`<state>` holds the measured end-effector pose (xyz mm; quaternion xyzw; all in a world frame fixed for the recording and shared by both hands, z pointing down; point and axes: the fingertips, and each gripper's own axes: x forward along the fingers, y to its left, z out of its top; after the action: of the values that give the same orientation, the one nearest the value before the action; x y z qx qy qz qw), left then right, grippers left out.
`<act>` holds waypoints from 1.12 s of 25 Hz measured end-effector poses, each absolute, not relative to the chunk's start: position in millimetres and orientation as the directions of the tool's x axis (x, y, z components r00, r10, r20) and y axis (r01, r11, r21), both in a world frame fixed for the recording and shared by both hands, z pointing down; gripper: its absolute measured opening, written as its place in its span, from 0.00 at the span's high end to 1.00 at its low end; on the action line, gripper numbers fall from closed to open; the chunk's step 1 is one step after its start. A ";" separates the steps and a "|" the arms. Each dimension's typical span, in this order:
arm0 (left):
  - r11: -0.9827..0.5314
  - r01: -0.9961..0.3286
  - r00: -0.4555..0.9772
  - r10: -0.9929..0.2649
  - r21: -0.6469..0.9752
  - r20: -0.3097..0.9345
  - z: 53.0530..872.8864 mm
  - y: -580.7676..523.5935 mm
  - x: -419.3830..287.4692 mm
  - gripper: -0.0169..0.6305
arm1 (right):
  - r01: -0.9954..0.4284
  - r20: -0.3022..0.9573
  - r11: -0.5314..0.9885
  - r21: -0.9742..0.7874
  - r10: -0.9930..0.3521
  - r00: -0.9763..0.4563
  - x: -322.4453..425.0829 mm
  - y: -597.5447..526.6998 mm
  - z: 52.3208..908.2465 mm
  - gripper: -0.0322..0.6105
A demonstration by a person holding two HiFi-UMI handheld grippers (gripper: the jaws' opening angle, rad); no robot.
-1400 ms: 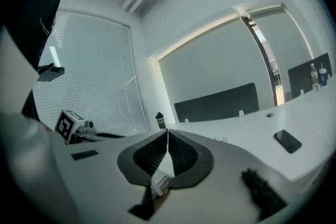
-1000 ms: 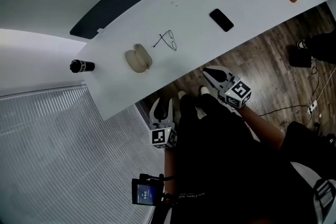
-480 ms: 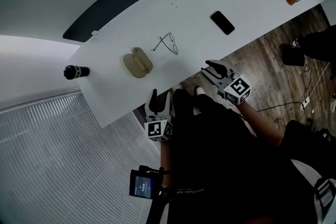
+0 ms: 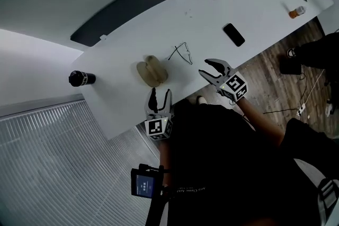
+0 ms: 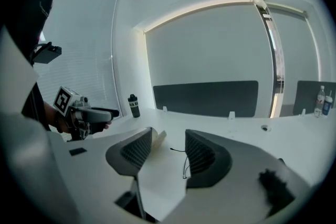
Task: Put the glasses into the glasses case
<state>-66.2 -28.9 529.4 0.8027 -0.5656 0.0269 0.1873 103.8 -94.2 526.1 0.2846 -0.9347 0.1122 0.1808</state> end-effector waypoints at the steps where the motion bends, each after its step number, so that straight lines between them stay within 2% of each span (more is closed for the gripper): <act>1: -0.291 -0.916 0.361 -0.898 0.277 0.251 530.6 -31.9 -73.6 0.59 | -0.569 0.423 0.816 -0.100 -0.482 -0.767 96.4 -97.2 532.3 0.63; 11: -0.303 -0.906 0.384 -0.883 0.297 0.271 555.5 -45.9 -118.9 0.59 | -0.579 0.653 0.815 -0.037 -0.418 -0.631 63.9 -132.4 617.6 0.55; 15: -0.312 -0.909 0.385 -0.881 0.275 0.274 551.0 -59.7 -125.1 0.59 | -0.588 0.684 0.808 -0.039 -0.407 -0.605 53.9 -149.6 647.3 0.53; 19: -0.222 -0.940 0.296 -0.910 0.260 0.292 563.8 -67.5 -142.1 0.60 | -0.605 0.706 0.795 -0.047 -0.402 -0.583 50.7 -167.7 671.4 0.46; 22: -0.208 -0.947 0.277 -0.915 0.246 0.294 557.4 -75.2 -143.4 0.60 | -0.604 0.752 0.795 -0.064 -0.360 -0.552 51.4 -171.0 693.7 0.43; 28: -0.162 -0.963 0.222 -0.930 0.215 0.293 556.2 -90.5 -153.4 0.60 | -0.633 0.799 0.766 -0.113 -0.309 -0.516 51.8 -184.6 726.5 0.42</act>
<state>-153.4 -90.5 556.2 0.7609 -0.6220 0.0461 0.1789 51.8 -184.6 726.5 0.2778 -0.8474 0.1999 0.4059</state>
